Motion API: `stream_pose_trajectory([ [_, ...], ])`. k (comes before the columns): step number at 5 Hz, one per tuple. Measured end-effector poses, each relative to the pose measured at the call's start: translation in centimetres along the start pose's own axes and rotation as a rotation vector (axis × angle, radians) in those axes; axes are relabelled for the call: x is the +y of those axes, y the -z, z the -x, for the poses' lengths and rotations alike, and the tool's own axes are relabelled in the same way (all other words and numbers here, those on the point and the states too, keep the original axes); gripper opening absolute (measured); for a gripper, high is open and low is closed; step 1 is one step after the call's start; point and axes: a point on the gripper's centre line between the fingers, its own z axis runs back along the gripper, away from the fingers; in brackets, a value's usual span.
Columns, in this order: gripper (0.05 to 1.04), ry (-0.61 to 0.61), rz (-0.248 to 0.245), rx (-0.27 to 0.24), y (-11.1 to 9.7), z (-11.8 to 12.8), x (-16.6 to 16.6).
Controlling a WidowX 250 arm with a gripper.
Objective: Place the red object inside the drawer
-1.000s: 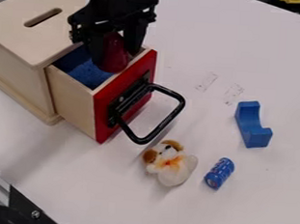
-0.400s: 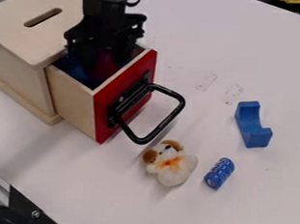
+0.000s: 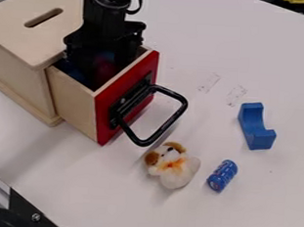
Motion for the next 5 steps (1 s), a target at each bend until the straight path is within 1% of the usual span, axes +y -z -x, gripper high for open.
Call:
stream_pose_trajectory([
  [1,0.997,-0.007,-0.032,-0.018,-0.1,-0.1,0.2],
  [2,0.997,-0.026,-0.020,0.003,-0.2,0.2,0.1],
  [3,0.997,-0.038,0.039,-0.027,-2.8,-0.4,-0.4],
  [4,0.997,-0.045,0.125,-0.096,-6.6,-1.2,-0.7],
  [5,0.997,-0.051,0.168,-0.149,-9.1,-1.6,-0.5],
])
